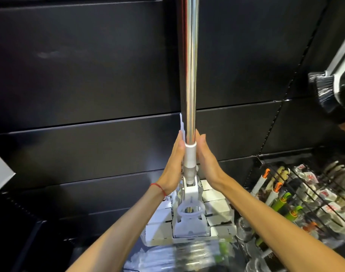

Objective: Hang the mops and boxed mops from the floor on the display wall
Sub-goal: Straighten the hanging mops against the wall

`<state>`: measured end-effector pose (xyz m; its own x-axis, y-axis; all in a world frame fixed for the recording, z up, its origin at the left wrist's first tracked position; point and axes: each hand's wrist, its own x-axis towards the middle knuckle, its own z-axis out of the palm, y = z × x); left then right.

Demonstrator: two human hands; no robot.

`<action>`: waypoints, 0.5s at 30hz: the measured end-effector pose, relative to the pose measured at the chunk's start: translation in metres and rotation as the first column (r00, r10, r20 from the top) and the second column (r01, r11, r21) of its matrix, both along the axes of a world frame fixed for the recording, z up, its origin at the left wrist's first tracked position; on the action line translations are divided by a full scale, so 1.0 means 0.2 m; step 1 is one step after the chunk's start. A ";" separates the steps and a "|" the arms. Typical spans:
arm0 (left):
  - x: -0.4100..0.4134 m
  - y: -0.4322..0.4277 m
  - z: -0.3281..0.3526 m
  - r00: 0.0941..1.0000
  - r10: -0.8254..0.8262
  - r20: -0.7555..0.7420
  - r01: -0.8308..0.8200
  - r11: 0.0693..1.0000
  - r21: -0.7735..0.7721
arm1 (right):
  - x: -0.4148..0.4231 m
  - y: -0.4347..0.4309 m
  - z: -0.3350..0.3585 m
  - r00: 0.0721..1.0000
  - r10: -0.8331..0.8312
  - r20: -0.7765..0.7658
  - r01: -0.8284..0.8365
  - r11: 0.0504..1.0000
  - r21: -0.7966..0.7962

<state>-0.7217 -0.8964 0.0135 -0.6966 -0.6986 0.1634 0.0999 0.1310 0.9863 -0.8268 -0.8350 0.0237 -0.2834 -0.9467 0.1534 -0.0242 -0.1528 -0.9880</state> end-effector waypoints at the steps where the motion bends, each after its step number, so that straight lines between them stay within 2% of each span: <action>1: -0.02 0.00 0.02 1.000 0.017 0.003 -0.017 0.999 0.032 | 0.00 -0.01 0.02 1.000 -0.013 0.022 0.013 1.000 0.004; 6: -0.09 0.01 -0.02 0.994 0.101 -0.049 -0.094 0.988 0.121 | 0.00 -0.05 0.03 1.000 0.003 -0.007 -0.002 0.999 0.042; 8: -0.08 0.03 -0.04 0.995 0.086 -0.049 -0.078 0.987 0.142 | 0.01 -0.05 0.03 1.000 0.009 0.009 -0.009 0.999 0.041; 10: -0.05 0.05 -0.08 0.993 0.090 -0.072 -0.081 0.990 0.118 | 0.03 -0.05 0.05 1.000 -0.009 0.021 0.008 0.999 0.046; 13: -0.06 0.06 -0.05 0.994 0.106 -0.029 -0.104 0.992 0.071 | 0.02 -0.05 0.04 0.999 -0.031 0.024 0.030 0.998 0.053; 15: -0.08 0.06 0.01 0.995 0.104 -0.007 -0.103 0.988 0.111 | 0.02 -0.04 0.05 1.000 -0.015 0.022 0.014 0.999 0.051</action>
